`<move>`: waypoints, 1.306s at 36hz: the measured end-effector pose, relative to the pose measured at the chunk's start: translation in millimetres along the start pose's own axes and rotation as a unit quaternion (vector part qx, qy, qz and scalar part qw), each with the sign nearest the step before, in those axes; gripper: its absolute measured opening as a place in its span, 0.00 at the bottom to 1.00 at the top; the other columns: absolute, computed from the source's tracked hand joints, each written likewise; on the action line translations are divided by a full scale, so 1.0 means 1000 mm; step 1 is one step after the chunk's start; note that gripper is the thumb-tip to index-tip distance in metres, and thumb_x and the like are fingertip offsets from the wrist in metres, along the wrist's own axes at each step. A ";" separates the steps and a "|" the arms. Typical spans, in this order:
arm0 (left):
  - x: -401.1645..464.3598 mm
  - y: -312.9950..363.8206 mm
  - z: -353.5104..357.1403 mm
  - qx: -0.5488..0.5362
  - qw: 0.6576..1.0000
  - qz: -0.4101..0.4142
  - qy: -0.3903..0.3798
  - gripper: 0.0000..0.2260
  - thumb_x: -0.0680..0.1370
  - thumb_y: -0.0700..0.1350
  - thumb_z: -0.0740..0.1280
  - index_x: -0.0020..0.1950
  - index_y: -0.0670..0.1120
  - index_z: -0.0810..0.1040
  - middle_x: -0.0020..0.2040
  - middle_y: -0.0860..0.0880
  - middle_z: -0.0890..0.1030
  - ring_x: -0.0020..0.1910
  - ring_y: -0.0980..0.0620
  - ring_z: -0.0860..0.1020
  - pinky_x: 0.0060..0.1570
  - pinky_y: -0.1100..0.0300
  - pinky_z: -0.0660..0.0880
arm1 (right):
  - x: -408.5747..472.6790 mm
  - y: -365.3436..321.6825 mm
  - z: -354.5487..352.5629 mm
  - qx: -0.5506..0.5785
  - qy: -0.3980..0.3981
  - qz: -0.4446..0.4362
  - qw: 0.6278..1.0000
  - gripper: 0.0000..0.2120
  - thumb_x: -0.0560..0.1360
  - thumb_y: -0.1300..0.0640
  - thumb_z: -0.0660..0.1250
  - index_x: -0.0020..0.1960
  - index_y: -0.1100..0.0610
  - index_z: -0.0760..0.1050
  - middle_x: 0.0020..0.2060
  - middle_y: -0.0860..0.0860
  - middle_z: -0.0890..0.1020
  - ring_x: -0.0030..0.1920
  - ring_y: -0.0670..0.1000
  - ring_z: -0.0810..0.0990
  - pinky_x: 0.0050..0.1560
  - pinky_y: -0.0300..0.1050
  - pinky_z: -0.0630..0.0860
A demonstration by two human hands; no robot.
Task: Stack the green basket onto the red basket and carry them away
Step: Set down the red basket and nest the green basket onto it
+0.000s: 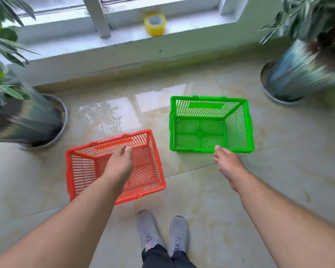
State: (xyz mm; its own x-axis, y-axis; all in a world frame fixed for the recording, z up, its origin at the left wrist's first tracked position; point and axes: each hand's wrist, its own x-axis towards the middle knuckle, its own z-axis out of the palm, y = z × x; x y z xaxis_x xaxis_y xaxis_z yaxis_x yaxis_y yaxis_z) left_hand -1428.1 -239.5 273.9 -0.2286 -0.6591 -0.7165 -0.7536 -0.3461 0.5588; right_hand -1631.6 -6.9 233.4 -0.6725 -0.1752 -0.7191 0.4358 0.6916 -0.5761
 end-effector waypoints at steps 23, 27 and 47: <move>0.032 0.057 0.089 0.014 0.999 0.006 -0.052 0.23 0.87 0.54 0.56 0.79 0.46 0.68 0.75 0.44 0.74 0.72 0.42 0.73 0.74 0.41 0.69 | 0.071 -0.002 -0.072 0.020 0.050 -0.011 0.999 0.29 0.79 0.41 0.58 0.73 0.58 0.72 0.69 0.55 0.78 0.69 0.55 0.76 0.72 0.61 0.69; 0.047 0.068 0.120 0.012 0.999 -0.007 -0.035 0.23 0.87 0.53 0.56 0.80 0.47 0.68 0.75 0.46 0.73 0.73 0.42 0.73 0.75 0.42 0.68 | 0.107 0.001 -0.090 0.018 0.041 -0.010 0.999 0.26 0.82 0.44 0.58 0.72 0.60 0.73 0.68 0.55 0.78 0.68 0.55 0.76 0.72 0.61 0.69; 0.171 0.067 0.258 0.069 0.995 -0.053 0.051 0.21 0.87 0.50 0.56 0.78 0.42 0.71 0.75 0.39 0.75 0.72 0.39 0.74 0.68 0.50 0.70 | 0.302 0.034 -0.159 -0.024 0.074 -0.014 0.997 0.22 0.81 0.46 0.61 0.62 0.61 0.80 0.54 0.56 0.84 0.60 0.58 0.82 0.67 0.58 0.74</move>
State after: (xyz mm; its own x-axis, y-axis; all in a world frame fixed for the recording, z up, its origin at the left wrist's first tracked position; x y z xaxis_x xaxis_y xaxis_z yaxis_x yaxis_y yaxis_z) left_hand -1676.3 -203.2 81.3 -0.0854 -0.6911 -0.7177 -0.8495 -0.3259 0.4148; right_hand -1914.8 75.1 58.8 -0.7667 -0.0914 -0.6355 0.3890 0.7213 -0.5731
